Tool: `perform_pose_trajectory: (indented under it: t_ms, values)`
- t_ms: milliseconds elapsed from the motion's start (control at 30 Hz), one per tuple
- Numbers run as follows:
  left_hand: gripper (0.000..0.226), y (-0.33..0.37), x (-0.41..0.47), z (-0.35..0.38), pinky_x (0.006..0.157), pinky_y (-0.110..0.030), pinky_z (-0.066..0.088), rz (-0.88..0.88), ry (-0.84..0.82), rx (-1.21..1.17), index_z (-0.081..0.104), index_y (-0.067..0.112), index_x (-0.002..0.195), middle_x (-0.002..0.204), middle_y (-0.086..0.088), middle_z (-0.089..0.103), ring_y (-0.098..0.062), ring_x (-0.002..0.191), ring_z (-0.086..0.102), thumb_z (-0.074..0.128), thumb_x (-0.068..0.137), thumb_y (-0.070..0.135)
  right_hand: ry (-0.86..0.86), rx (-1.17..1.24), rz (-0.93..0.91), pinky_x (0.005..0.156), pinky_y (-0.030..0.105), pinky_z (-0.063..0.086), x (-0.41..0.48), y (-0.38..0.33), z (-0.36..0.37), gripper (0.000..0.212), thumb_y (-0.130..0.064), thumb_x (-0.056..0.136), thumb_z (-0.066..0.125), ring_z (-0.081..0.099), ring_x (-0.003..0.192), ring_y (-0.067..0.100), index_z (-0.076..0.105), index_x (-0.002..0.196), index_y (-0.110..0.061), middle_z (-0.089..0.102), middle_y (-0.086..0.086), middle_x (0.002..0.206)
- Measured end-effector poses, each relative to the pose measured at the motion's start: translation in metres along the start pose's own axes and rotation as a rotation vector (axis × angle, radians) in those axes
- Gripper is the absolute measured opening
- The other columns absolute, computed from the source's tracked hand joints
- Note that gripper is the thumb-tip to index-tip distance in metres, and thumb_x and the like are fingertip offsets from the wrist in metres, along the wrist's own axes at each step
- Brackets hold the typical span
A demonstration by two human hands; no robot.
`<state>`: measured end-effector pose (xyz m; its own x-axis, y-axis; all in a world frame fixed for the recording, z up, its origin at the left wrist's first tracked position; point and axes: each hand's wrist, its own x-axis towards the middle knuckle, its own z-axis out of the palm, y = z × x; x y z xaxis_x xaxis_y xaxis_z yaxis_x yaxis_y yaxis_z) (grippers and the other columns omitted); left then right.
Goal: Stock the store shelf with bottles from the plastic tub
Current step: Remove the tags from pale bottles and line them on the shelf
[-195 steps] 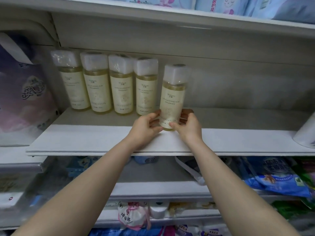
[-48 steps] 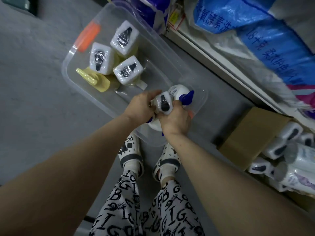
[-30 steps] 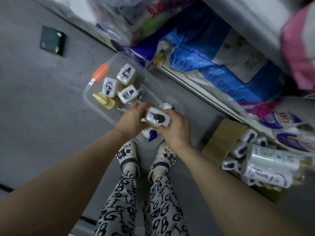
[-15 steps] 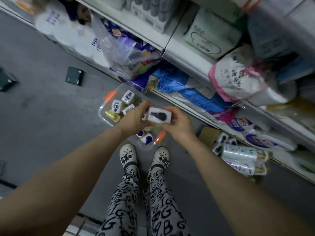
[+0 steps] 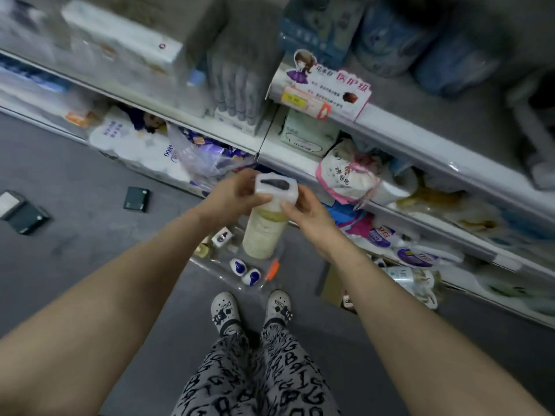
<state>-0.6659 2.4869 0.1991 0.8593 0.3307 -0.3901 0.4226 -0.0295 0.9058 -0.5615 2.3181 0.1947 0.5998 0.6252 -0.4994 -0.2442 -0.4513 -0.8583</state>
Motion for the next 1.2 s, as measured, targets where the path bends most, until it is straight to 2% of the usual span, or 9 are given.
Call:
perform_pose_trajectory:
  t_ms: [100, 200, 333, 533, 633, 767, 900, 1100, 1200]
  values:
    - [0.037, 0.03, -0.006, -0.002, 0.093, -0.035, 0.056, 0.034, -0.015, -0.008, 0.055, 0.007, 0.124, 0.115, -0.012, 0.069, -0.019, 0.104, 0.068, 0.069, 0.091, 0.013, 0.036, 0.045, -0.045, 0.099, 0.028, 0.05, -0.013, -0.025, -0.007, 0.036, -0.016, 0.097, 0.063, 0.058, 0.12, 0.013, 0.051, 0.13, -0.024, 0.062, -0.004, 0.128]
    - [0.033, 0.059, -0.011, -0.004, 0.094, -0.038, 0.055, 0.074, -0.029, -0.012, 0.058, 0.013, 0.117, 0.112, -0.012, 0.07, -0.021, 0.104, 0.068, 0.073, 0.088, 0.021, 0.071, 0.07, -0.094, 0.101, 0.035, 0.05, -0.029, -0.05, -0.016, 0.03, -0.016, 0.097, 0.064, 0.06, 0.12, 0.019, 0.055, 0.124, -0.028, 0.065, 0.0, 0.126]
    - [0.029, 0.098, -0.017, -0.003, 0.074, -0.028, 0.056, 0.155, -0.011, 0.041, 0.058, 0.03, 0.102, 0.096, -0.005, 0.07, -0.015, 0.084, 0.069, 0.073, 0.08, 0.044, 0.136, 0.135, -0.141, 0.092, 0.032, 0.054, -0.048, -0.078, -0.028, 0.027, -0.016, 0.096, 0.064, 0.066, 0.106, 0.015, 0.061, 0.122, -0.022, 0.07, -0.001, 0.114]
    - [0.056, 0.157, -0.028, 0.0, 0.09, -0.047, 0.056, 0.266, -0.002, 0.089, 0.061, 0.029, 0.112, 0.105, -0.004, 0.07, -0.02, 0.098, 0.069, 0.066, 0.073, 0.07, 0.173, 0.166, -0.231, 0.084, 0.025, 0.055, -0.081, -0.127, -0.047, 0.031, -0.021, 0.098, 0.06, 0.069, 0.105, 0.014, 0.061, 0.129, -0.018, 0.071, 0.001, 0.119]
    - [0.048, 0.186, -0.03, 0.005, 0.086, -0.046, 0.059, 0.296, 0.003, 0.068, 0.06, 0.025, 0.105, 0.097, -0.008, 0.07, -0.022, 0.094, 0.07, 0.068, 0.077, 0.062, 0.212, 0.159, -0.289, 0.088, 0.032, 0.057, -0.094, -0.148, -0.058, 0.031, -0.022, 0.099, 0.059, 0.069, 0.107, 0.019, 0.061, 0.13, -0.017, 0.071, 0.004, 0.119]
    - [0.024, 0.223, -0.034, 0.016, 0.07, -0.027, 0.059, 0.399, 0.058, 0.105, 0.06, 0.025, 0.096, 0.087, -0.002, 0.067, -0.015, 0.082, 0.068, 0.067, 0.089, 0.047, 0.271, 0.149, -0.342, 0.08, 0.036, 0.057, -0.113, -0.173, -0.074, 0.03, -0.028, 0.099, 0.059, 0.07, 0.106, 0.024, 0.062, 0.129, -0.021, 0.072, 0.004, 0.117]
    - [0.036, 0.253, -0.038, 0.024, 0.075, -0.034, 0.06, 0.479, 0.056, 0.155, 0.062, 0.028, 0.097, 0.093, -0.004, 0.071, -0.018, 0.085, 0.071, 0.066, 0.082, 0.061, 0.325, 0.138, -0.404, 0.087, 0.037, 0.057, -0.132, -0.19, -0.091, 0.028, -0.03, 0.099, 0.06, 0.07, 0.106, 0.02, 0.064, 0.126, -0.022, 0.073, 0.0, 0.117]
    - [0.039, 0.299, -0.042, 0.047, 0.072, -0.038, 0.062, 0.55, 0.008, 0.088, 0.064, 0.023, 0.094, 0.081, 0.001, 0.068, -0.016, 0.076, 0.07, 0.071, 0.078, 0.058, 0.365, 0.11, -0.486, 0.09, 0.035, 0.057, -0.159, -0.215, -0.123, 0.031, -0.03, 0.101, 0.057, 0.069, 0.108, 0.02, 0.063, 0.129, -0.018, 0.073, 0.002, 0.118]
    - [0.036, 0.32, -0.04, 0.061, 0.063, -0.028, 0.057, 0.588, 0.024, 0.098, 0.064, 0.02, 0.094, 0.08, 0.003, 0.065, -0.011, 0.071, 0.064, 0.072, 0.082, 0.053, 0.386, 0.09, -0.523, 0.09, 0.037, 0.056, -0.169, -0.226, -0.143, 0.031, -0.033, 0.1, 0.057, 0.069, 0.108, 0.022, 0.065, 0.126, -0.018, 0.073, 0.002, 0.116]
